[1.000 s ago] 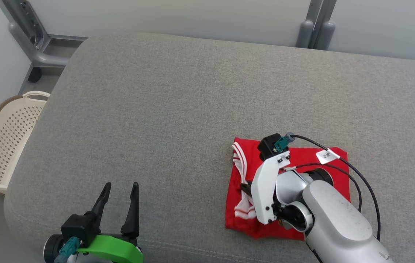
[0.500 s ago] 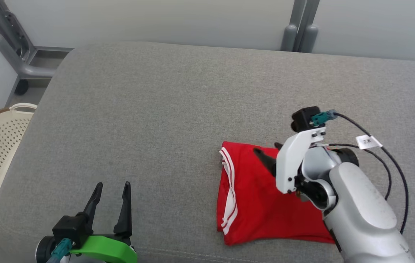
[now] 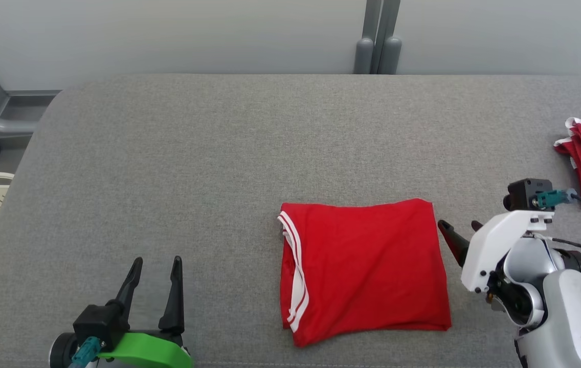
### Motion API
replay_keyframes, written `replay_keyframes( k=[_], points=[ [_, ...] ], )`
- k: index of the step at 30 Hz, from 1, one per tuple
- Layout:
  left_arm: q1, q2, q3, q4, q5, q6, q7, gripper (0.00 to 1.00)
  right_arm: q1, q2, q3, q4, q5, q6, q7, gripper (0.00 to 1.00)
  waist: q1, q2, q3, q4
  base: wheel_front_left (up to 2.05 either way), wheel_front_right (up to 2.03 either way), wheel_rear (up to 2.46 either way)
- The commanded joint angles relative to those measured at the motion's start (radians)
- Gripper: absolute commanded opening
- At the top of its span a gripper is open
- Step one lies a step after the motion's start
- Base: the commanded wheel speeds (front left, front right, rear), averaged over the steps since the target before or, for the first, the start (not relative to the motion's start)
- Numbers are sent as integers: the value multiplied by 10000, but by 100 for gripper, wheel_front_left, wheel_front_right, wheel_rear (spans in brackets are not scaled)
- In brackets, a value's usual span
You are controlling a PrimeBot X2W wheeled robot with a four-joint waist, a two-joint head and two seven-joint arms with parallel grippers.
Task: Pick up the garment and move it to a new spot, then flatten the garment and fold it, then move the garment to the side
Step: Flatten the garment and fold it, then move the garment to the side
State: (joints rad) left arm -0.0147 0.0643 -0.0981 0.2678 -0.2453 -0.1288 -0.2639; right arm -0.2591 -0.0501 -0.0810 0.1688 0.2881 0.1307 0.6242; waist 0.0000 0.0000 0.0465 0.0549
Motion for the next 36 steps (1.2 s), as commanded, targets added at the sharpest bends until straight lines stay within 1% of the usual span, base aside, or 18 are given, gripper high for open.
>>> replay_keyframes(
  k=[1,5,10,22,29,30,31,32,33,36],
  points=[
    [24,3,-17,12,57,-8,-6,100,198,-9,-39,-71,43,-3,20,100,0,0,43,-63,0,0,0],
    [-59,28,-64,42,38,-14,-6,100,535,-13,-239,-68,180,-3,-72,100,0,0,134,-104,0,0,0],
    [-148,98,-120,91,0,-20,-6,100,633,-13,-299,251,398,-3,-309,100,0,0,223,-72,0,0,0],
    [-281,268,-310,59,-65,-25,-6,100,5,-16,-291,1950,911,-3,-939,100,0,0,580,288,0,0,0],
    [-483,283,-342,15,-96,-26,-6,100,-417,-15,-177,2697,812,-3,-793,100,0,0,915,420,0,0,0],
    [-500,280,-345,19,-96,-26,-6,100,-464,-13,-153,2801,812,-3,-768,87,0,0,958,439,0,0,0],
    [-516,275,-351,25,-96,-26,-6,100,-507,-10,-110,2898,783,-3,-712,49,0,0,1003,457,0,0,0],
    [-543,269,-360,34,-108,-26,-6,100,-541,-1,-66,2991,750,-3,-674,29,0,0,1037,474,0,0,0],
    [-575,259,-360,43,-114,-26,-6,100,-582,5,-50,3060,701,-3,-662,1,0,0,1061,487,0,0,0],
    [-632,215,-348,70,-126,-26,-7,100,-674,14,0,3205,583,-3,-674,0,0,0,1097,510,0,0,0]
  ],
)
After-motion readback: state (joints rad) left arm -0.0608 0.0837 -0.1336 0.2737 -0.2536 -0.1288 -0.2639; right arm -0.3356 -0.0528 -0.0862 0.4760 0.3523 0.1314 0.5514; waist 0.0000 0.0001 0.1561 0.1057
